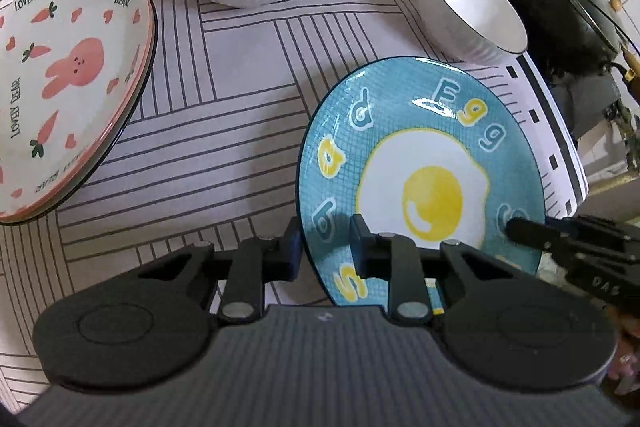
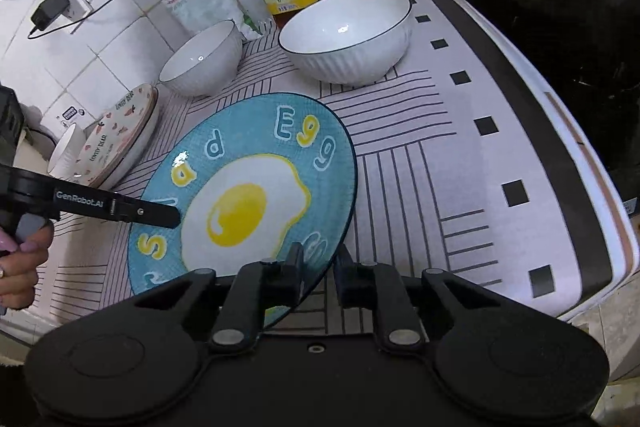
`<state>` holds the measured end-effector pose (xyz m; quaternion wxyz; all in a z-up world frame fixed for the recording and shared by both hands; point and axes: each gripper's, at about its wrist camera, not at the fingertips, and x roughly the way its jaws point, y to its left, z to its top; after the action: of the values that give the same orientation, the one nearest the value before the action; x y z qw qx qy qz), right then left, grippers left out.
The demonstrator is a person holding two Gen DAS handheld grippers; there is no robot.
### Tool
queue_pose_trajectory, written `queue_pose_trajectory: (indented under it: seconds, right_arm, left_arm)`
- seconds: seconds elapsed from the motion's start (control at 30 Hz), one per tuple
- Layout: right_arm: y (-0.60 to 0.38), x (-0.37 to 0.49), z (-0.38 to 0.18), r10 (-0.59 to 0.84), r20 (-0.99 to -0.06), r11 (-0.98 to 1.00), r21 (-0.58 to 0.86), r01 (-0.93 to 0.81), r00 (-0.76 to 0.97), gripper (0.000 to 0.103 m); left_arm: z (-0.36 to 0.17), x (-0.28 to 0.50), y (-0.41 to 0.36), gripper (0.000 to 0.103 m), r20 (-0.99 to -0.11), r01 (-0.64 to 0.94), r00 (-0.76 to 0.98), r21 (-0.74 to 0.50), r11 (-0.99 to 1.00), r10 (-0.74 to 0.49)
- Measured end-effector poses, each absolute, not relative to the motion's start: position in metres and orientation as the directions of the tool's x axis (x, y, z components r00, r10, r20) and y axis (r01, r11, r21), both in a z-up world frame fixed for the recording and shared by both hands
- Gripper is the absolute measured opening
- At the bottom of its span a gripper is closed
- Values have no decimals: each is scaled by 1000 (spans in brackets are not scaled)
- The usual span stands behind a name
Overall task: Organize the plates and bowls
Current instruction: 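Grasp the blue egg plate rim with the left gripper and lift it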
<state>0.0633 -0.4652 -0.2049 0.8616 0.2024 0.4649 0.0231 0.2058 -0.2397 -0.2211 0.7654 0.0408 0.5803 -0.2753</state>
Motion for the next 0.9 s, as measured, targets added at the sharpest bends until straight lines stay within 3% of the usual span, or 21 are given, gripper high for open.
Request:
queue_pose_trajectory:
  seconds: [0.17, 0.53, 0.9]
  right_arm:
    - [-462, 64, -208, 219, -801, 891, 397, 220, 557, 24]
    - [-445, 54, -173, 252, -792, 926, 365, 100, 556, 24]
    - [-427, 59, -125, 341, -738, 912, 410, -14, 582, 24]
  left_arm:
    - [-222, 208, -238, 22, -915, 423, 165, -271, 865, -368]
    - [-193, 195, -218, 23, -936, 405, 116, -262, 876, -333]
    - [-131, 167, -180, 23, -908, 380, 237, -241, 893, -345]
